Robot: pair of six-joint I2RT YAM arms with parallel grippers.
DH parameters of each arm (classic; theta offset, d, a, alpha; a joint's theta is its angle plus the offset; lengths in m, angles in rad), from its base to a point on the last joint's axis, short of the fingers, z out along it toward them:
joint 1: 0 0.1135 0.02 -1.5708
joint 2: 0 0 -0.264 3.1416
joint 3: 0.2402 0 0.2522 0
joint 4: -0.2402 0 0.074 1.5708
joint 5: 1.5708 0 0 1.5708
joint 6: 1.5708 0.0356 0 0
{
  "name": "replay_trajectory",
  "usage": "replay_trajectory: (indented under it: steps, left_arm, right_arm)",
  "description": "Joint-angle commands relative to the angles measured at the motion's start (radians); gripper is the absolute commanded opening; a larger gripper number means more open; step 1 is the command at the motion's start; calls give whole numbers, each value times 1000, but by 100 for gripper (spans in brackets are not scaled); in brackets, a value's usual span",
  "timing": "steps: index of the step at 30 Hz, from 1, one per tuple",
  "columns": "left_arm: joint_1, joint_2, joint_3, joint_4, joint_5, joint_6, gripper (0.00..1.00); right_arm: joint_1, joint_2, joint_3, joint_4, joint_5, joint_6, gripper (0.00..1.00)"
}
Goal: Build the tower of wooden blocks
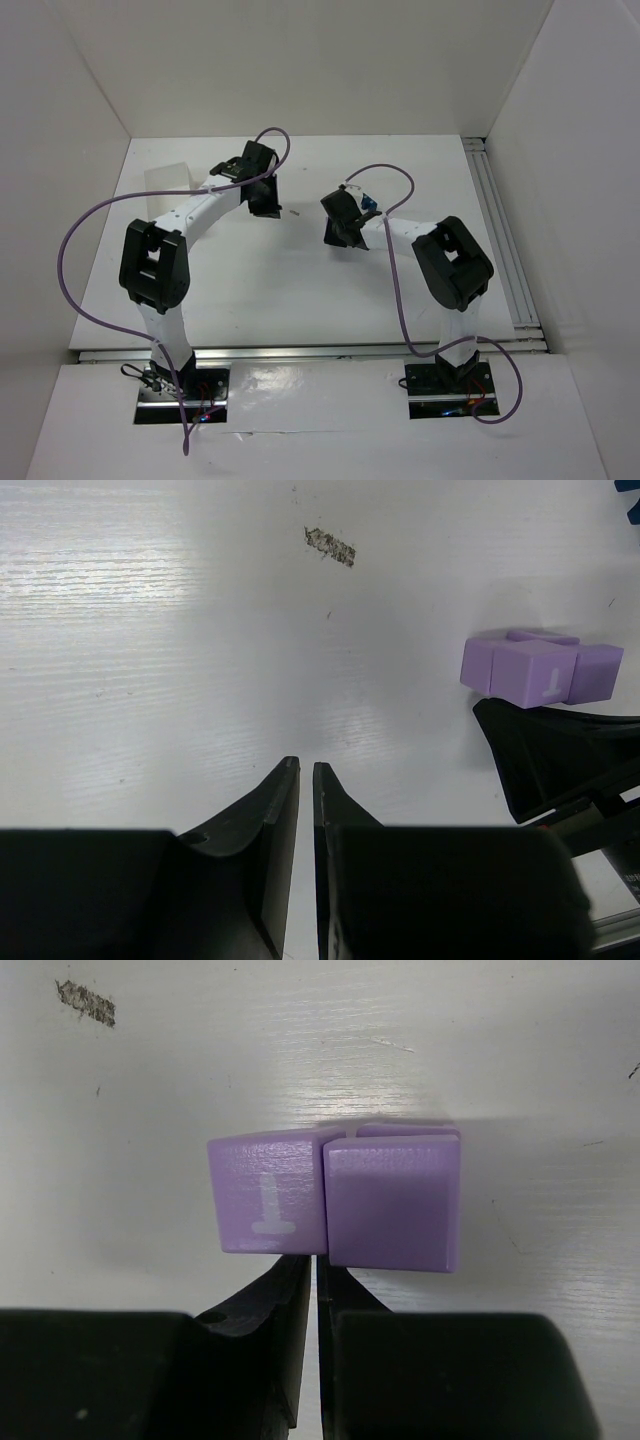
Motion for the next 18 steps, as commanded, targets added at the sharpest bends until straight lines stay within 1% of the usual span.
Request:
replay_trajectory:
  steps: [1, 7, 9, 14, 18]
  left_arm:
    - [6, -37, -9, 6, 4, 16, 24]
    - [6, -37, -18, 6, 4, 16, 24]
    - [6, -37, -18, 6, 4, 16, 24]
    - [6, -37, -18, 15, 13, 16, 24]
    - [6, -37, -18, 15, 24, 16, 24]
  right_arm:
    - [-5, 1, 39, 1, 34, 1, 14]
    - [-5, -8, 39, -9, 34, 1, 14]
    - [-5, -18, 14, -9, 34, 1, 14]
    - [-5, -120, -32, -27, 13, 1, 14]
    - [-5, -214, -76, -88, 31, 1, 14]
